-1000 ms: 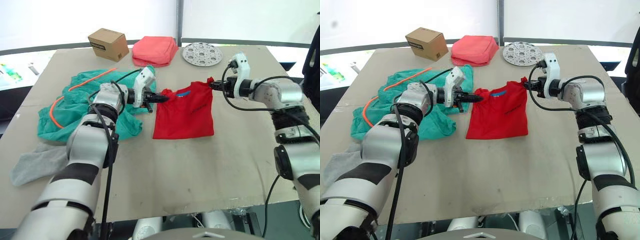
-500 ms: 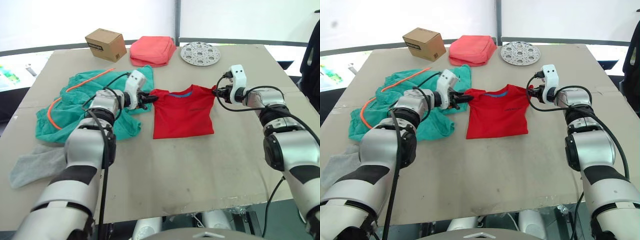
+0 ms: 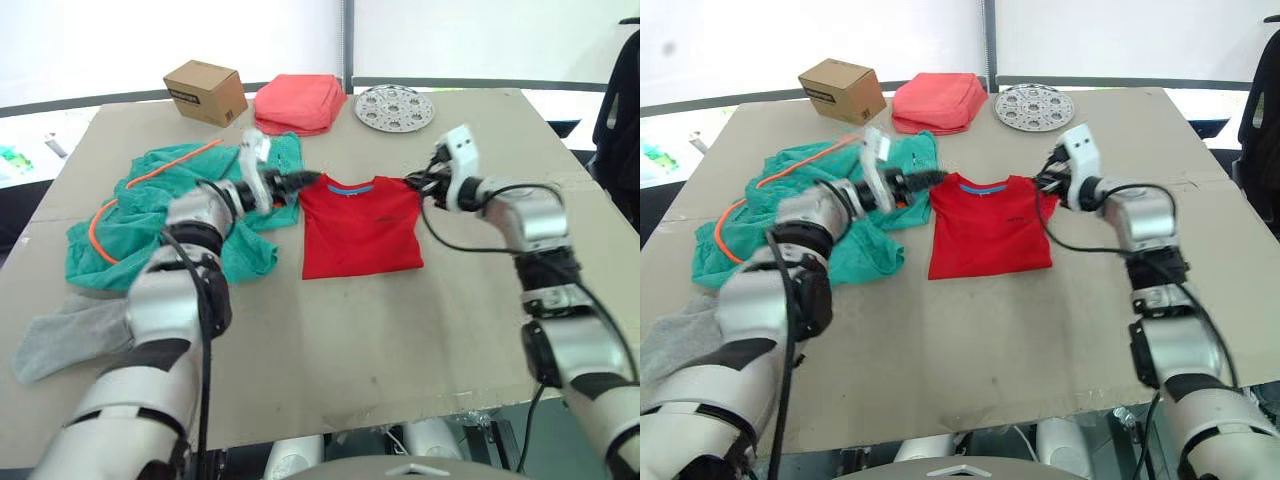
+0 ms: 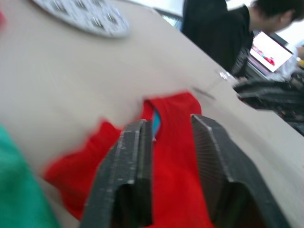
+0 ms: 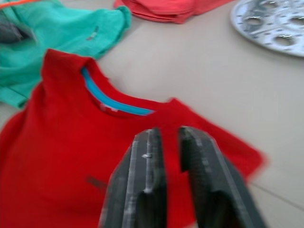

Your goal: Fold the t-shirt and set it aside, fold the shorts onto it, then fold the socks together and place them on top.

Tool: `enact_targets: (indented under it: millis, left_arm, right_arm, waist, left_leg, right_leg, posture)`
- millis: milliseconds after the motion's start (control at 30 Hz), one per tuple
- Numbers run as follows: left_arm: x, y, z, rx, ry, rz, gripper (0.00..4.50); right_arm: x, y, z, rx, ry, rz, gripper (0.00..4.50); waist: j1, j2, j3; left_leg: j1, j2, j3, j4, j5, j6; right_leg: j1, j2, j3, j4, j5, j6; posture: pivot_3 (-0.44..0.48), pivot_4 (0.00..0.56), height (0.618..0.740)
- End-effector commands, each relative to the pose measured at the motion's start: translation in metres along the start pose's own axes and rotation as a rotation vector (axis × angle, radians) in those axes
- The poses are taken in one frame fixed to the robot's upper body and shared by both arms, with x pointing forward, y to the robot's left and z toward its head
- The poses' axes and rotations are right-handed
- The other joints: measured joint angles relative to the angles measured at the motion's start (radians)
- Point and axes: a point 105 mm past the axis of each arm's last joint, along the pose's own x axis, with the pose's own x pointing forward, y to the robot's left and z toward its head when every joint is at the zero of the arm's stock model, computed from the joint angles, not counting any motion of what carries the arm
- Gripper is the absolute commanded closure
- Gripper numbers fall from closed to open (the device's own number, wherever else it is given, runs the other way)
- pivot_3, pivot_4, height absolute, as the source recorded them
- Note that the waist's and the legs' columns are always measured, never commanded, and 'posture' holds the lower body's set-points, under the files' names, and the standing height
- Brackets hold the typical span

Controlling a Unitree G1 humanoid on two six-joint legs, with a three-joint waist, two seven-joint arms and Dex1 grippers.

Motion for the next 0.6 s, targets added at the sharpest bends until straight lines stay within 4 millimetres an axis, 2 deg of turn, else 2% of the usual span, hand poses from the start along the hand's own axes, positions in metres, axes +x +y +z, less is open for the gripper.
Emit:
enact_targets:
  millis: [33, 100, 167, 233, 300, 333, 433, 500, 533, 567, 600]
  left_arm:
    - [0.001, 0.005, -0.011, 0.047, -0.039, 0.06, 4.46]
    - [0.001, 0.012, -0.028, 0.066, -0.036, 0.143, 4.46]
    - [0.0, 0.022, -0.036, 0.036, -0.062, 0.254, 4.46]
    - [-0.002, 0.025, -0.046, 0.049, -0.046, 0.304, 4.46]
    - [-0.005, 0.025, -0.053, 0.065, -0.04, 0.325, 4.46]
    - [-0.007, 0.022, -0.051, 0.087, -0.066, 0.309, 4.46]
    - [-0.015, 0.009, -0.027, 0.054, -0.218, 0.251, 4.46]
    - [-0.025, -0.005, -0.018, 0.094, -0.244, 0.2, 4.5]
    - [-0.03, -0.012, -0.015, 0.114, -0.254, 0.175, 4.5]
    - [-0.035, -0.019, -0.013, 0.126, -0.263, 0.156, 4.5]
    - [-0.042, -0.031, -0.013, 0.143, -0.259, 0.113, 4.5]
  right_arm:
    - [0.01, 0.018, -0.002, 0.01, -0.086, -0.076, 4.5]
    - [0.019, 0.026, -0.029, 0.027, -0.046, -0.129, 4.5]
    - [0.022, 0.023, -0.059, 0.031, 0.025, -0.208, 4.5]
    - [0.02, 0.018, -0.082, 0.026, 0.079, -0.279, 4.5]
    - [0.015, 0.013, -0.093, 0.031, 0.092, -0.325, 4.5]
    - [0.013, 0.014, -0.091, 0.027, 0.065, -0.328, 4.5]
    - [0.004, 0.021, -0.062, 0.069, -0.11, -0.294, 4.5]
    - [-0.01, 0.02, -0.044, 0.066, -0.185, -0.303, 3.89]
    - [-0.017, 0.02, -0.039, 0.077, -0.204, -0.305, 3.89]
    - [-0.022, 0.021, -0.036, 0.099, -0.214, -0.306, 3.32]
    - [-0.03, 0.021, -0.036, 0.126, -0.207, -0.315, 3.0]
  waist:
    - [0.0, 0.0, 0.0]
    - [0.002, -0.001, -0.001]
    - [0.012, -0.001, -0.001]
    - [0.016, -0.001, -0.001]
    - [0.017, -0.002, -0.004]
    - [0.018, -0.002, -0.004]
    - [0.025, -0.002, -0.003]
    - [0.025, -0.002, -0.003]
    - [0.025, -0.001, -0.003]
    - [0.024, -0.001, -0.003]
    - [0.021, -0.001, -0.003]
  left_leg:
    - [-0.001, 0.0, 0.0, 0.0, 0.0, 0.0]
    - [-0.001, 0.001, 0.0, 0.0, 0.0, 0.0]
    - [-0.001, 0.001, 0.0, 0.0, 0.0, 0.0]
    - [-0.001, 0.0, 0.0, 0.001, 0.0, 0.0]
    - [0.003, -0.001, 0.002, 0.001, 0.0, 0.0]
    - [0.008, -0.002, 0.002, 0.0, 0.0, 0.0]
    - [0.012, -0.001, 0.003, -0.001, 0.0, 0.0]
    - [0.009, -0.001, 0.003, -0.001, 0.0, 0.0]
    - [0.008, -0.001, 0.003, -0.001, 0.0, 0.0]
    - [0.007, -0.001, 0.003, -0.001, 0.0, 0.0]
    - [0.005, 0.0, 0.002, -0.001, 0.0, 0.0]
  right_leg:
    - [-0.001, 0.0, 0.0, 0.0, 0.0, 0.0]
    - [-0.002, -0.001, 0.001, 0.0, 0.0, 0.0]
    - [-0.002, -0.002, 0.001, 0.001, 0.0, 0.0]
    - [-0.002, -0.004, 0.001, 0.0, 0.0, 0.0]
    - [0.0, -0.005, 0.004, 0.0, 0.002, 0.003]
    - [0.006, -0.005, 0.005, -0.003, 0.002, 0.003]
    - [0.008, -0.005, 0.006, -0.004, 0.002, 0.003]
    - [0.006, -0.005, 0.006, -0.003, 0.002, 0.003]
    - [0.005, -0.005, 0.006, -0.003, 0.002, 0.003]
    - [0.004, -0.005, 0.006, -0.003, 0.002, 0.003]
    - [0.002, -0.005, 0.006, -0.001, 0.002, 0.003]
  posture:
    - [0.0, 0.15, 0.74]
    - [0.0, 0.15, 0.74]
    - [0.0, 0.15, 0.74]
    - [0.0, 0.15, 0.74]
    - [0.0, 0.15, 0.74]
    - [0.0, 0.15, 0.74]
    - [0.0, 0.15, 0.74]
    - [0.0, 0.15, 0.74]
    - [0.0, 0.15, 0.74]
    - [0.0, 0.15, 0.74]
    - [0.0, 0.15, 0.74]
